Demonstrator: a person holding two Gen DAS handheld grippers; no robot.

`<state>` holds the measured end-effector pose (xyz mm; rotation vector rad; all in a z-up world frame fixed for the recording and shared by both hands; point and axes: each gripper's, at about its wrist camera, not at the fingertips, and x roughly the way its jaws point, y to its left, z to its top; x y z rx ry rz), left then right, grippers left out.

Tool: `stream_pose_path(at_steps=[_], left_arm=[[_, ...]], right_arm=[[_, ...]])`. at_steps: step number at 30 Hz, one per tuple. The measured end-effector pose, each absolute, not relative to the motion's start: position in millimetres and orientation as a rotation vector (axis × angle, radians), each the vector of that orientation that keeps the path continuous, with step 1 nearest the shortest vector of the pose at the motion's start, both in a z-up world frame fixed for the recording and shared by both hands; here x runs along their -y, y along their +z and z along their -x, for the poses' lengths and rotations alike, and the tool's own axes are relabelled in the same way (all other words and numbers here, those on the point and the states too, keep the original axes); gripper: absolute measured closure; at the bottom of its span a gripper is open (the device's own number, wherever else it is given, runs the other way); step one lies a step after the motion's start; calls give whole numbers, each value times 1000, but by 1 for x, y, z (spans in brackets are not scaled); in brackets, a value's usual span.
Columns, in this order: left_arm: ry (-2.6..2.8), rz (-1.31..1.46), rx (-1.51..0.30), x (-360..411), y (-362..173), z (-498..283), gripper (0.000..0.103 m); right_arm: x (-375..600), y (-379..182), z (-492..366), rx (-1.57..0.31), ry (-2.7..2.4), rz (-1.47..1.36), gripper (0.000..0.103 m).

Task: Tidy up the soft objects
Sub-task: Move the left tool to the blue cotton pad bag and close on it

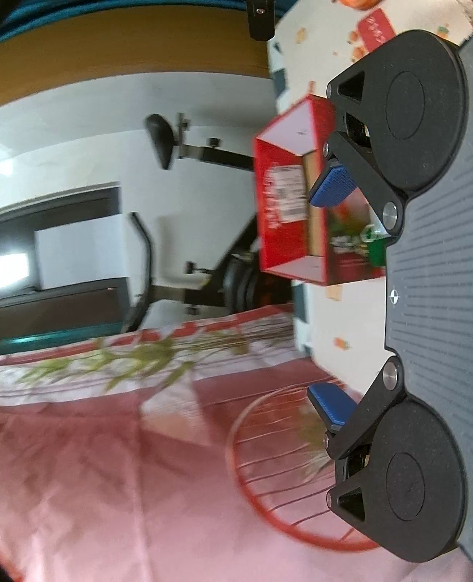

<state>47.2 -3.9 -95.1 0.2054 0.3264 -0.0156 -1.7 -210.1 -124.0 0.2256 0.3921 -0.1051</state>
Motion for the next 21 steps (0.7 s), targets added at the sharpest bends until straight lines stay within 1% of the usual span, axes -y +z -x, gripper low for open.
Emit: stream_pose_path(at_steps=[8, 14, 21], left_arm=[[-41, -220, -528, -6, -162, -94, 0], [-130, -182, -628, -11, -199, -107, 0], [-159, -102, -723, -24, -223, -124, 1]], right_arm=[[211, -206, -23, -347, -108, -283, 0], [202, -241, -44, -491, -45, -270, 0], [176, -264, -52, -540, -14, -145, 0]])
